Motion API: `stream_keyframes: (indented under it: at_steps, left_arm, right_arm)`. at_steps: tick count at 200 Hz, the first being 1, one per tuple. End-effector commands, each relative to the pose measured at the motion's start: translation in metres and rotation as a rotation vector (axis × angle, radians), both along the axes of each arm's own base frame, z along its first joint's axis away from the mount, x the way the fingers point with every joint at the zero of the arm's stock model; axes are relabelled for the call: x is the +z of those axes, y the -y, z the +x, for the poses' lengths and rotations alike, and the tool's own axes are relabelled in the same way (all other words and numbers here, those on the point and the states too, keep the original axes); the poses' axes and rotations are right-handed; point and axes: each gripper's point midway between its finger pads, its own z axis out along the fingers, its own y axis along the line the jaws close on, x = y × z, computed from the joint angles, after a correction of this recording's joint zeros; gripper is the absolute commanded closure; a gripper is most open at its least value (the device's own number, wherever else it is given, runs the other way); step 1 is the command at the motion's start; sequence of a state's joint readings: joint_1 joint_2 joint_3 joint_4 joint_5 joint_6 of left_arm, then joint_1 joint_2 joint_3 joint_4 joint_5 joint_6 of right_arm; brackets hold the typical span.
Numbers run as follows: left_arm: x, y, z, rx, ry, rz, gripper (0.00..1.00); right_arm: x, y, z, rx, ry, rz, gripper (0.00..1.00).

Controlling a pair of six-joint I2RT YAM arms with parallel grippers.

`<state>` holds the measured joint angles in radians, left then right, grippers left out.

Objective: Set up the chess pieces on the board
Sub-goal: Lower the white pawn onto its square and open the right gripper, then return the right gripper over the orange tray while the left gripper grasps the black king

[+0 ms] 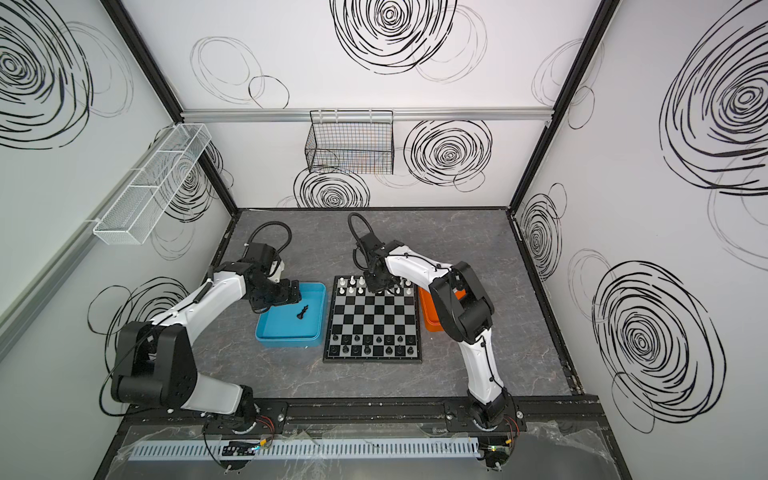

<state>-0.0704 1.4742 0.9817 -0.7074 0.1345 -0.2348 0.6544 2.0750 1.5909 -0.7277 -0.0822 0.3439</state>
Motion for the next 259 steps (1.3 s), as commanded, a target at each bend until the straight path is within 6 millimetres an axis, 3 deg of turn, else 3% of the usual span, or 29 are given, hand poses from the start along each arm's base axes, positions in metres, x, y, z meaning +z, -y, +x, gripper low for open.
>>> stream_keyframes:
  at_steps: [1,42,104,129,161,171,195,259]
  left_arm:
    - [-0.001,-0.003,-0.001,-0.004,0.003,-0.002,0.05]
    - [-0.001,-0.003,0.0,-0.004,0.004,-0.001,0.05]
    - [0.003,-0.004,0.0,0.003,0.011,0.002,0.05]
    - [0.003,-0.004,-0.001,0.008,0.01,0.004,0.05]
    - [0.001,-0.005,0.0,0.02,0.007,0.012,0.05]
    - [0.001,-0.003,0.001,0.016,0.009,0.024,0.05]
    - [-0.004,0.005,0.002,-0.008,0.001,0.058,0.06]
    - [-0.026,0.023,0.005,-0.073,-0.046,0.13,0.11]
  right_arm:
    - [-0.004,0.005,-0.003,-0.003,-0.013,-0.032,0.8]
    - [0.005,0.004,-0.001,-0.006,0.002,-0.027,0.79]
    - [0.044,0.003,0.006,-0.015,0.066,-0.001,0.74]
    - [0.061,0.003,0.007,-0.019,0.09,0.017,0.66]
    - [0.083,0.005,0.011,-0.026,0.131,0.036,0.46]
    - [0.089,0.007,0.012,-0.033,0.144,0.046,0.42]
    - [0.096,0.016,0.016,-0.051,0.153,0.078,0.41]
    - [0.092,0.056,0.018,-0.107,0.149,0.12,0.41]
